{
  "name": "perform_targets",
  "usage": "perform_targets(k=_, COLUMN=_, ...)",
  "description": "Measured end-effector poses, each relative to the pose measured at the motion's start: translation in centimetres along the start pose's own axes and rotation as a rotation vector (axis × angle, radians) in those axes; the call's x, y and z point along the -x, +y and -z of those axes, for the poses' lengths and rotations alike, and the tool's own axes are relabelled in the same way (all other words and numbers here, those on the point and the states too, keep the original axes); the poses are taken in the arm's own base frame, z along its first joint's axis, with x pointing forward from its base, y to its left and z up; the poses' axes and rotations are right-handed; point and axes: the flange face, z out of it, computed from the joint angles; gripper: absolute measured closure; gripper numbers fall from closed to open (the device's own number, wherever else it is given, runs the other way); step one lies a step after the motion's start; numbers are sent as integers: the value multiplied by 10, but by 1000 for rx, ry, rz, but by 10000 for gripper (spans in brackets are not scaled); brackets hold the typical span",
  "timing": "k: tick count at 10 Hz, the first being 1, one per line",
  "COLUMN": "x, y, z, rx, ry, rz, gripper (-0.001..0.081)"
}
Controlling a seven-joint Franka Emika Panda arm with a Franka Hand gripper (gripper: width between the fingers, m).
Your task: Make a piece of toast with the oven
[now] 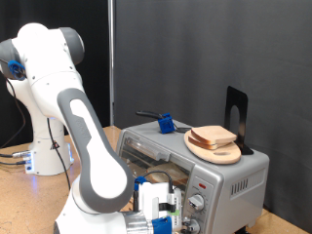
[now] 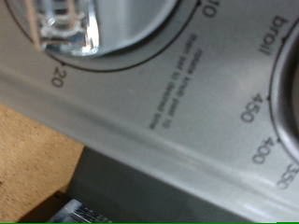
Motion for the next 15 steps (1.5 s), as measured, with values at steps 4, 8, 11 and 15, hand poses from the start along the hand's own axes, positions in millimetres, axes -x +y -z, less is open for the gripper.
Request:
perform_targets(k=4, x=-5, y=8, z=-1, rx=-89, ry=-41, rz=166, gripper=707)
perform_targets(k=8, x=-8, y=12, z=-1, rx=-119, ry=-55, rz=203, gripper=707)
perform_targets(k=11, x=-8, y=13, z=-1, rx=-120, ry=-54, rz=202, gripper=707)
perform_targets(k=15, x=-16, y=-4, z=12, rx=-144, ry=-40, rz=227, gripper=625)
